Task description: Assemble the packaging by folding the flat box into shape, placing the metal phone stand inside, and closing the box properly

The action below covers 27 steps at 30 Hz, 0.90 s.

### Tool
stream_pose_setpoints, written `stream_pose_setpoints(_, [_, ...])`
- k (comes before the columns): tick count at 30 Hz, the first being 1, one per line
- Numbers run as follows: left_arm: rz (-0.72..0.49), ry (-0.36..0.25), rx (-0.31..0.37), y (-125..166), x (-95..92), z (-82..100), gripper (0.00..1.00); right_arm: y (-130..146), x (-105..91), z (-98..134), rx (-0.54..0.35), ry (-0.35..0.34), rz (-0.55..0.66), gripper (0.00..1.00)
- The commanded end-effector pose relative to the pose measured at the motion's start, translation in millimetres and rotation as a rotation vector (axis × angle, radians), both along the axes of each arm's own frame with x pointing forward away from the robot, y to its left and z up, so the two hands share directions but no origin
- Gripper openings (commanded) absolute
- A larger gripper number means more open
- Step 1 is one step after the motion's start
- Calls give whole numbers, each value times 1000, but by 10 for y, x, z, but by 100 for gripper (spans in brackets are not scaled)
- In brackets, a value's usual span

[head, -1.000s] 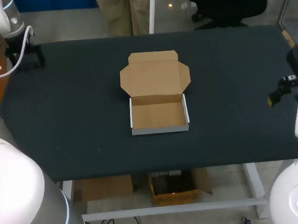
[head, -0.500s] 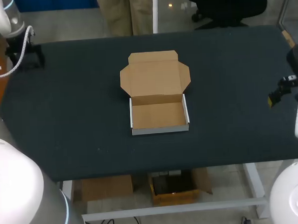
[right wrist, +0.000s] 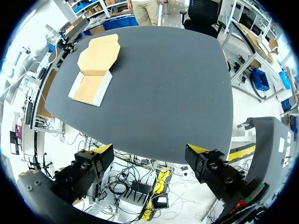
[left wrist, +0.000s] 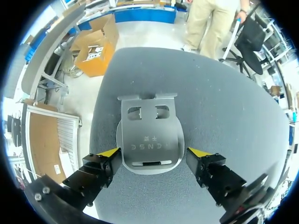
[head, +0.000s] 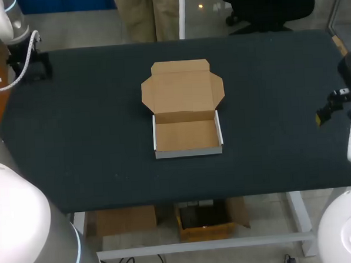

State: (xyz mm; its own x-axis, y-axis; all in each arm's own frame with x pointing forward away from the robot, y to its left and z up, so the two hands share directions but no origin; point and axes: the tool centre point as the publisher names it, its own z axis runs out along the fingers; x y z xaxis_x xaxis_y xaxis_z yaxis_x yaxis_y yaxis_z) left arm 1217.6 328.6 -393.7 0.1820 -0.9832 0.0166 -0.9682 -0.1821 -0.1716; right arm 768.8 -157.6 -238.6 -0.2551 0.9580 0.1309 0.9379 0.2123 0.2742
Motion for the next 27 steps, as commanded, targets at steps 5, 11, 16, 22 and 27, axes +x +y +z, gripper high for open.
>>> stream_pose_setpoints(5, [-3, 192, -36, 32, 103, -44, 90, -3, 0, 15, -1, 5, 1, 100])
stream_pose_setpoints(11, [0, 192, -33, 38, 116, -55, 89, -3, 0, 15, -1, 5, 1, 100])
stream_pose_setpoints(16, [0, 189, -34, 47, 128, -53, 89, -3, 0, 15, -1, 5, 1, 100])
stream_pose_setpoints(22, [-2, 185, -35, 52, 144, -55, 87, -3, 0, 15, -1, 5, 1, 100])
stream_pose_setpoints(27, [1, 181, -33, 58, 162, -61, 86, -3, 0, 15, -1, 5, 1, 100])
